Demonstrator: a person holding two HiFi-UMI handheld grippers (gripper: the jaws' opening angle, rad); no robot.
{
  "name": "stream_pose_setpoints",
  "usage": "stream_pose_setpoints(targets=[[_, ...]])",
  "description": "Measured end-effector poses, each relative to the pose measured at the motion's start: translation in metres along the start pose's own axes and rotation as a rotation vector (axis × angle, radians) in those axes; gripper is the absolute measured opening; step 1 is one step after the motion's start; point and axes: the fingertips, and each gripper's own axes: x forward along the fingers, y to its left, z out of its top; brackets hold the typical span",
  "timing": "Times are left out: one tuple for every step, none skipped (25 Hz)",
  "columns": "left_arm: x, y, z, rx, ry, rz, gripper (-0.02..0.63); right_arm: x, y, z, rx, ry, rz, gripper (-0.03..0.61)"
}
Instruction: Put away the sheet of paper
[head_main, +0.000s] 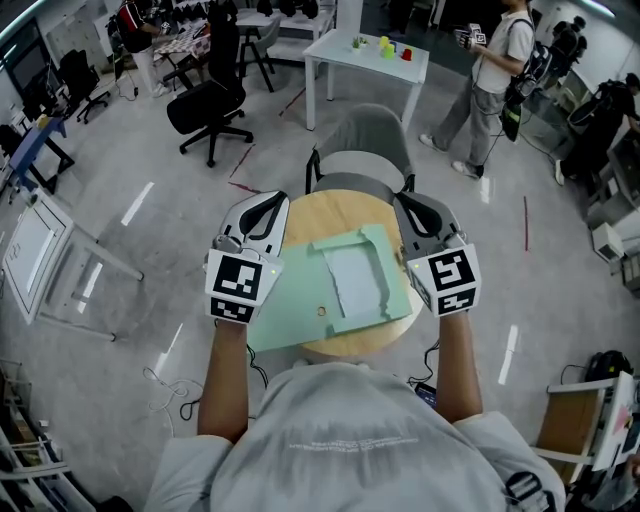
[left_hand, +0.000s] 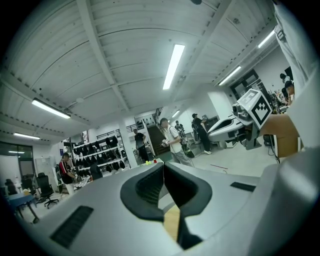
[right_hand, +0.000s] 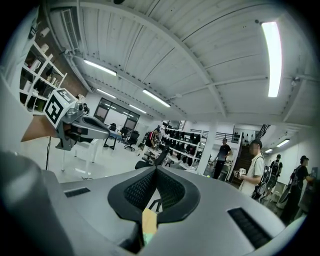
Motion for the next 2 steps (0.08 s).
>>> stream_pose_setpoints(targets=[[0.0003, -0.0003, 0.0001, -0.002, 0.001, -0.003, 0.020, 0.0000, -0.0006, -0.0002, 0.007, -0.002, -0.002, 0.028], [0.0007, -0.0005, 0.0003, -0.005, 0.001, -0.007, 0.020, 0.0001, -0.0012, -0.0003, 0.014, -0.003, -0.004, 0.028]])
